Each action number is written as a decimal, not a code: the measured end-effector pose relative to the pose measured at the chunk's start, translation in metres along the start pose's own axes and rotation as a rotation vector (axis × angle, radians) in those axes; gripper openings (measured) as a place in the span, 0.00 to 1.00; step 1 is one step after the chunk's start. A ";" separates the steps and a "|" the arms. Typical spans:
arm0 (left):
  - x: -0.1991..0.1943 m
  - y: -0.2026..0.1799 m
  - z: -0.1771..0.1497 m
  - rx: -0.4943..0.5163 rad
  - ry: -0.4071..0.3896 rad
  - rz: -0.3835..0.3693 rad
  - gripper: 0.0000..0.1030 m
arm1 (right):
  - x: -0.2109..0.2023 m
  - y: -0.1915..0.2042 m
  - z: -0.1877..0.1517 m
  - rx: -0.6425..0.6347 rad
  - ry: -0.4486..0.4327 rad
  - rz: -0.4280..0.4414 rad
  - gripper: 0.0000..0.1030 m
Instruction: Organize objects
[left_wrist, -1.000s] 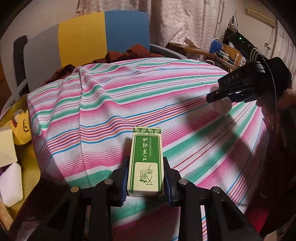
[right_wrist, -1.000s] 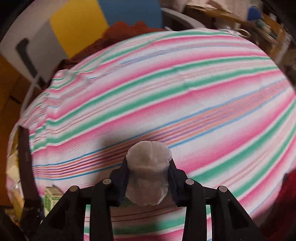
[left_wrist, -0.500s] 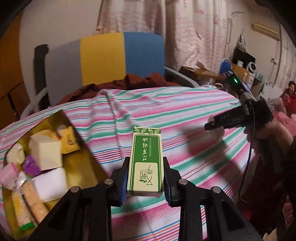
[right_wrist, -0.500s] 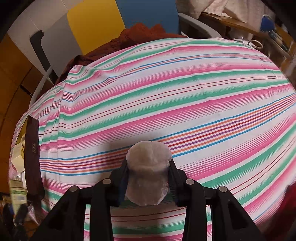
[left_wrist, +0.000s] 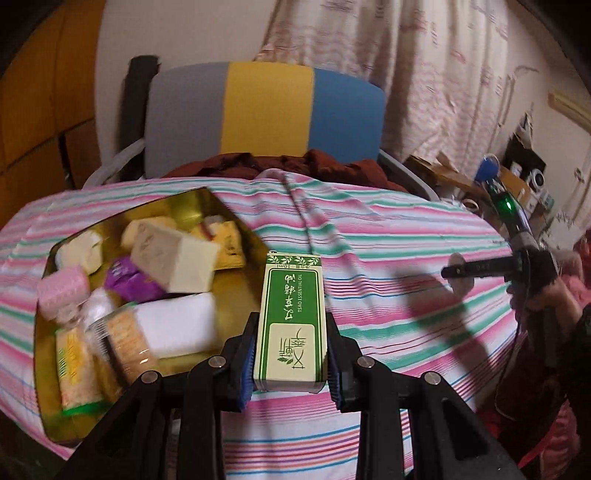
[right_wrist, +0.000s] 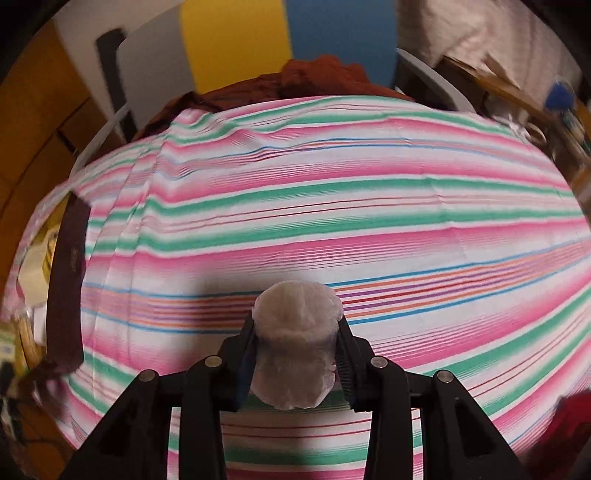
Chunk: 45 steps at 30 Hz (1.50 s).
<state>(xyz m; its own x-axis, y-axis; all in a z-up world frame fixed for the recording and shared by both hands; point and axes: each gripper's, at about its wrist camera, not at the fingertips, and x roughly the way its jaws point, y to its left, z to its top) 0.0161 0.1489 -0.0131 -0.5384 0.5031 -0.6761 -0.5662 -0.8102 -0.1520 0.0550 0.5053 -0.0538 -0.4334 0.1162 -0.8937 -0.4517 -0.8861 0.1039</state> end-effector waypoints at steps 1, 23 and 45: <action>-0.005 0.011 -0.001 -0.023 -0.006 0.006 0.30 | -0.002 0.008 -0.001 -0.022 0.001 0.000 0.37; -0.014 0.137 0.026 -0.311 -0.080 0.152 0.30 | -0.039 0.274 -0.024 -0.354 -0.091 0.396 0.43; -0.024 0.129 0.003 -0.338 -0.058 0.312 0.63 | -0.048 0.281 -0.052 -0.384 -0.174 0.299 0.81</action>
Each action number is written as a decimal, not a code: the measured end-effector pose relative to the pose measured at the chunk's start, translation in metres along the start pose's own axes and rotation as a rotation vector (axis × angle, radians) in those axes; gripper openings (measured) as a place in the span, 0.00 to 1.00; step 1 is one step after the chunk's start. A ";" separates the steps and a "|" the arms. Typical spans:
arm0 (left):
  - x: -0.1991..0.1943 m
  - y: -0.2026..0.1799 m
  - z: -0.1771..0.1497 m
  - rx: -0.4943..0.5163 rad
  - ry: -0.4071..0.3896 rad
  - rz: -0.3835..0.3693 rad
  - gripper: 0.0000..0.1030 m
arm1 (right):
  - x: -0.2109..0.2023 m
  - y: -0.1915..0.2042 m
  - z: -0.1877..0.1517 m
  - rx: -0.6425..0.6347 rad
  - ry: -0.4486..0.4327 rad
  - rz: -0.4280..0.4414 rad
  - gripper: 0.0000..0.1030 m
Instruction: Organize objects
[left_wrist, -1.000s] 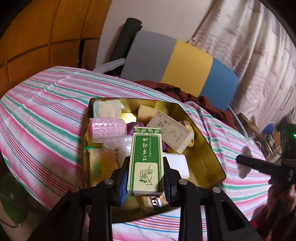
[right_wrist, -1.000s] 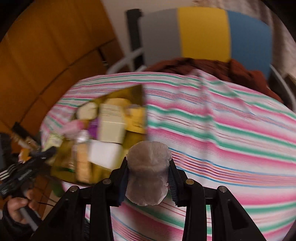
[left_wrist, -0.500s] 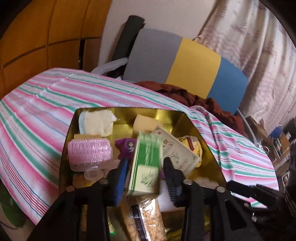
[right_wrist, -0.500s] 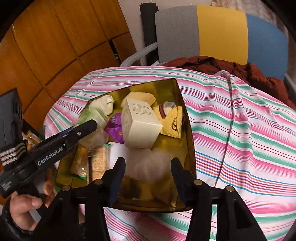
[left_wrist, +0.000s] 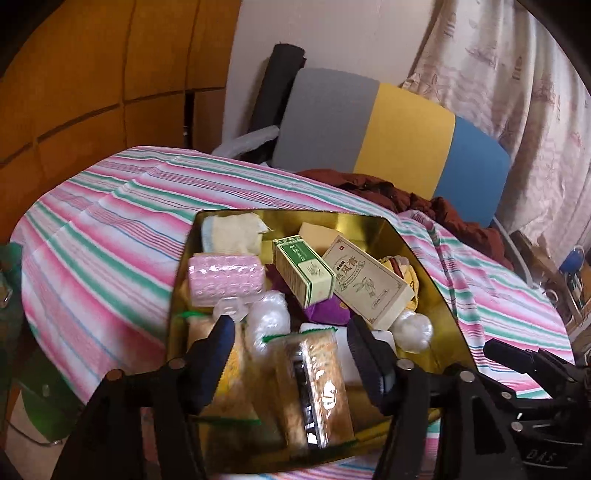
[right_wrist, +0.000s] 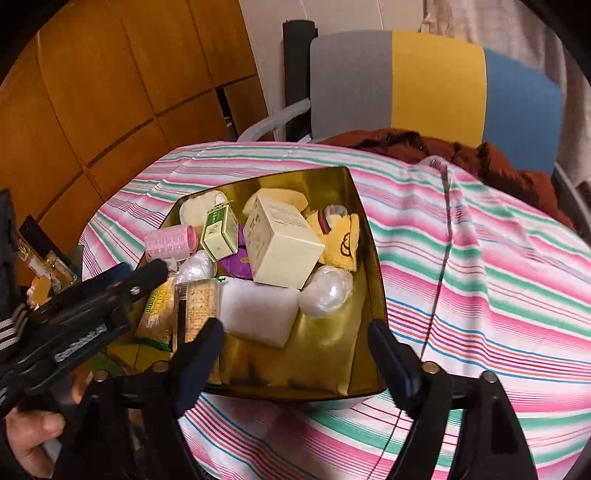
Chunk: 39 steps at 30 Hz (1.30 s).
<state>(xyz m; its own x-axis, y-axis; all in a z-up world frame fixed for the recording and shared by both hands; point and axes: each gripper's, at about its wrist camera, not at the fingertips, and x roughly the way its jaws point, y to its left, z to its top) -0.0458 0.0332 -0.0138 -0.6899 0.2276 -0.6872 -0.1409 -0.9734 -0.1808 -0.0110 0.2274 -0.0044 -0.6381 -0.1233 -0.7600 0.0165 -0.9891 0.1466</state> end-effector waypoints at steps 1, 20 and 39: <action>-0.005 0.001 -0.002 0.000 -0.005 0.003 0.63 | -0.002 0.002 -0.001 -0.010 -0.009 -0.016 0.82; -0.051 0.004 -0.018 0.003 -0.062 0.238 0.71 | -0.024 0.007 -0.015 -0.032 -0.101 -0.156 0.92; -0.040 -0.003 -0.028 -0.010 -0.065 0.162 0.53 | -0.025 0.005 -0.021 -0.043 -0.142 -0.170 0.98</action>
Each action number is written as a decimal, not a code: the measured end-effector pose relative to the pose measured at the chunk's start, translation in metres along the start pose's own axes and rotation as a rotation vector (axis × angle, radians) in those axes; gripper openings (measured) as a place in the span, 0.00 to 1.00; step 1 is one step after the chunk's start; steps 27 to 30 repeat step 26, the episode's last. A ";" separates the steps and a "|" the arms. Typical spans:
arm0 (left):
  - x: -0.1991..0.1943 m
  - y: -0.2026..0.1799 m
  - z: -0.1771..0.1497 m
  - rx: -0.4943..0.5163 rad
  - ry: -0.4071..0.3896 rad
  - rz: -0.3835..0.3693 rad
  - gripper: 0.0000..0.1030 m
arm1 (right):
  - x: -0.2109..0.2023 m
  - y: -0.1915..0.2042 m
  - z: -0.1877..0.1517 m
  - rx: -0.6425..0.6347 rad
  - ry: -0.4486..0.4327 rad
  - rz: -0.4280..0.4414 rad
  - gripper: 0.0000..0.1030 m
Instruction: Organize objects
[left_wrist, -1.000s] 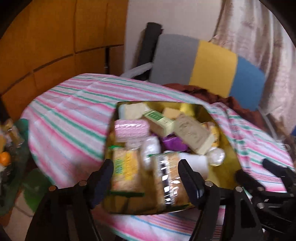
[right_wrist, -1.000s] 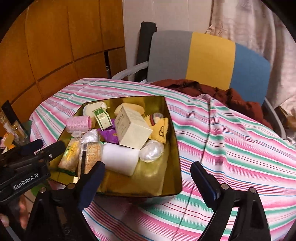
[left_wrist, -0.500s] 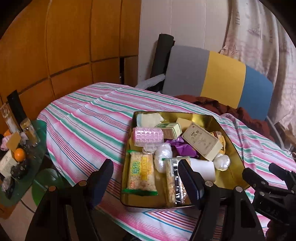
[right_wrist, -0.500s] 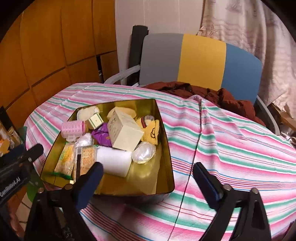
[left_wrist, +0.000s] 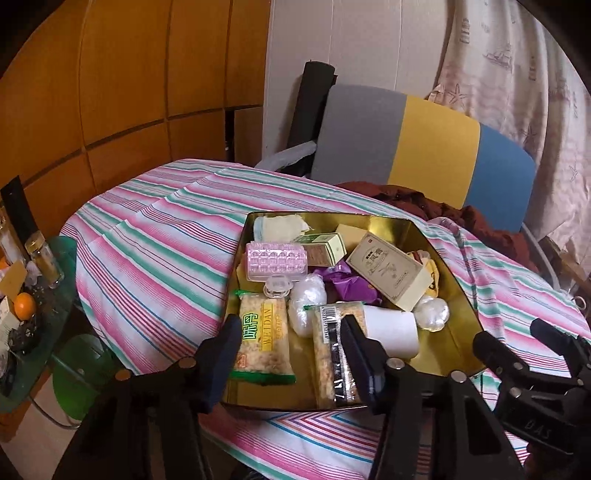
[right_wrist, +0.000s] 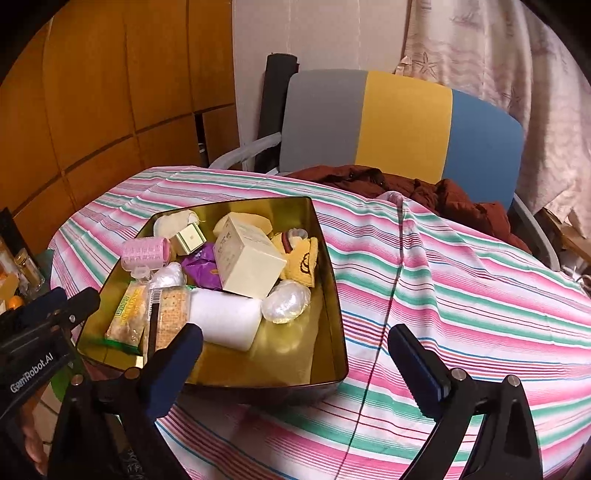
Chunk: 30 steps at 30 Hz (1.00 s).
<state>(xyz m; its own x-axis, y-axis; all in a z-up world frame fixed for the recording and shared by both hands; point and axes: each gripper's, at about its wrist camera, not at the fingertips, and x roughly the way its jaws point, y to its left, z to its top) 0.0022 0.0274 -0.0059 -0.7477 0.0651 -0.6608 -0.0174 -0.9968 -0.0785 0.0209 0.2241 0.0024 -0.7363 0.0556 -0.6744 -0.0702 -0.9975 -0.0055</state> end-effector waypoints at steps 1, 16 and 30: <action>0.001 0.000 0.000 -0.002 0.006 -0.005 0.52 | 0.000 0.001 0.000 -0.005 0.001 0.000 0.98; 0.008 0.000 0.002 0.018 0.030 -0.023 0.51 | 0.005 0.006 -0.003 -0.022 0.021 -0.007 0.98; 0.003 -0.001 0.003 0.041 -0.015 -0.048 0.43 | 0.007 0.007 -0.003 -0.020 0.022 -0.010 0.98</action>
